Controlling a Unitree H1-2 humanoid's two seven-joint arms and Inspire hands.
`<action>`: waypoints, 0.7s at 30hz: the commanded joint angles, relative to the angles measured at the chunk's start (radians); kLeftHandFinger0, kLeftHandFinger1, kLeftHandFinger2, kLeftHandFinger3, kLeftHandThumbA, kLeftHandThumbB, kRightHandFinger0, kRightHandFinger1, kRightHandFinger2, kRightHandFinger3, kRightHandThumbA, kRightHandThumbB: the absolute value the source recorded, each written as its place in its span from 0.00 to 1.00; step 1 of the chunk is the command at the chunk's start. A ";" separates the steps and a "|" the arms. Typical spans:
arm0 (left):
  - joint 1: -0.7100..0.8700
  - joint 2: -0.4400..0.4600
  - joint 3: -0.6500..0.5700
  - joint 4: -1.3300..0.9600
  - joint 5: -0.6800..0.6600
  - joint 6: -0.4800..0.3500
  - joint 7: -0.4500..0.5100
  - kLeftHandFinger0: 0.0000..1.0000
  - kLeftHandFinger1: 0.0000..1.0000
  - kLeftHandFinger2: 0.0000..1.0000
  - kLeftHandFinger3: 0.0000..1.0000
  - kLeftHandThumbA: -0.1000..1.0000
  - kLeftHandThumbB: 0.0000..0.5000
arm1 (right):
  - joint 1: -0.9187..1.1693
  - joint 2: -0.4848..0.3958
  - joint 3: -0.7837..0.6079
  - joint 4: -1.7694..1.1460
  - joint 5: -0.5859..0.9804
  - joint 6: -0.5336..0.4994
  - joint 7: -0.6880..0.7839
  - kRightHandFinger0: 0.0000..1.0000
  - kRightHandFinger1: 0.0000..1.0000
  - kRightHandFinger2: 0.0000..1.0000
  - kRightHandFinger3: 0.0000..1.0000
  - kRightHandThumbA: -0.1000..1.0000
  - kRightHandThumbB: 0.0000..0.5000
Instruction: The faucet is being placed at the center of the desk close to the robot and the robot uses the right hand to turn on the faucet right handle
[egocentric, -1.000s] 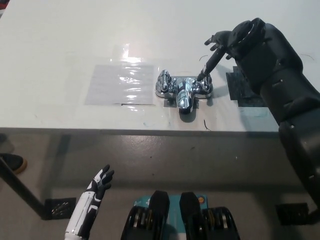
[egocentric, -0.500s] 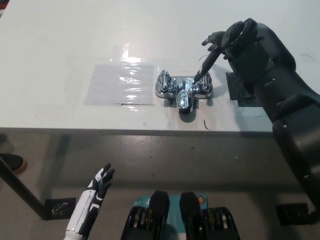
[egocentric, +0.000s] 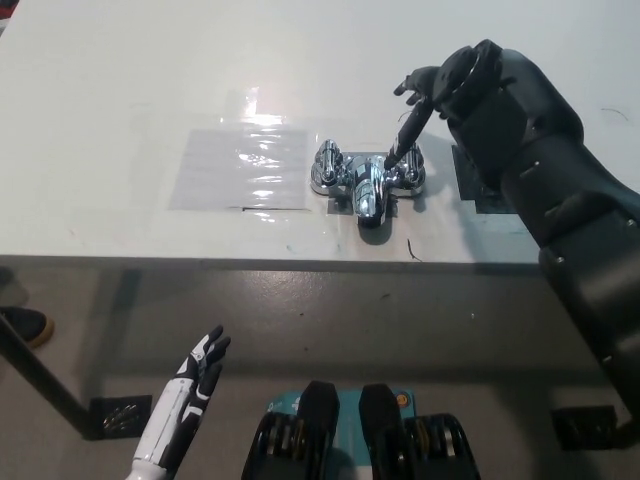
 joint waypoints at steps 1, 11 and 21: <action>-0.015 0.012 -0.007 -0.035 0.020 -0.021 0.031 1.00 1.00 1.00 1.00 1.00 1.00 | -0.069 0.002 0.015 -0.003 0.011 0.014 -0.015 1.00 1.00 1.00 1.00 0.99 0.08; -0.016 0.010 -0.004 -0.044 0.015 -0.009 0.029 1.00 1.00 1.00 1.00 1.00 1.00 | -0.062 -0.002 0.020 0.013 0.022 0.017 0.001 1.00 1.00 1.00 1.00 0.93 0.03; -0.025 0.009 -0.001 -0.030 -0.004 -0.023 0.027 1.00 1.00 1.00 1.00 1.00 1.00 | -0.066 0.008 0.053 0.019 0.012 0.028 0.048 1.00 1.00 1.00 1.00 0.81 0.00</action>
